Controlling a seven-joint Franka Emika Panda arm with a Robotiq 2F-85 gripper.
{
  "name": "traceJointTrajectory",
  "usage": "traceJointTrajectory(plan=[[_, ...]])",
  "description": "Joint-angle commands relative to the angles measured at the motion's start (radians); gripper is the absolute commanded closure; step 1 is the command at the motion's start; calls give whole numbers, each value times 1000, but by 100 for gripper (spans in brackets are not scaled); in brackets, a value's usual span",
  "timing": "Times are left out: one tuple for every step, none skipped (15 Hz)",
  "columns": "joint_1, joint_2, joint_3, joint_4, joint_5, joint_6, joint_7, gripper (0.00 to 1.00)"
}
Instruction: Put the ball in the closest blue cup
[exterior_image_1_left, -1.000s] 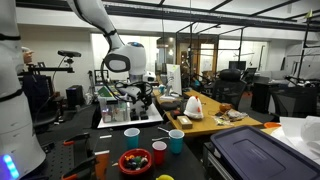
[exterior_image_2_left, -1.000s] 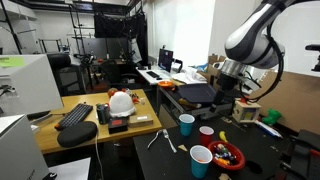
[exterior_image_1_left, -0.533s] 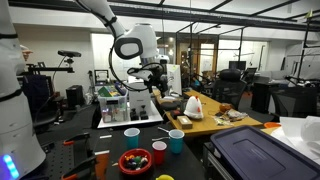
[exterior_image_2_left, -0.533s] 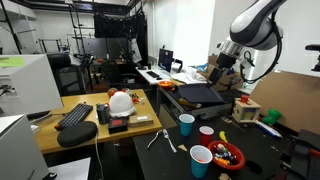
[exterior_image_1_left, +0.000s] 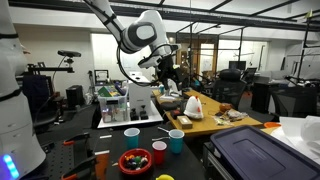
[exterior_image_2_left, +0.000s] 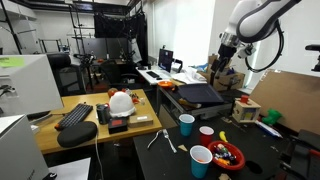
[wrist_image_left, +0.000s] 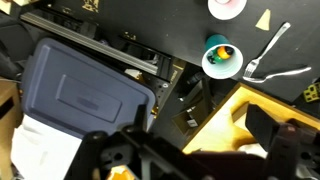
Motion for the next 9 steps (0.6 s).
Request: traceJointTrajectory(plan=[[-8, -6, -14, 71, -185, -126, 181, 0], [-8, -8, -14, 84, -217, -161, 212, 0], [-7, -11, -11, 97, -225, -204, 221, 0], [-6, -16, -9, 107, -224, -247, 220, 0], [-5, -19, -7, 115, -220, -286, 216, 0], [-5, -22, -6, 123, -209, -324, 201, 0], [-6, -24, -5, 128, -188, -356, 182, 0], [-9, -24, -7, 117, -164, -330, 165, 0], [-10, -4, -8, 120, -189, -301, 183, 0]])
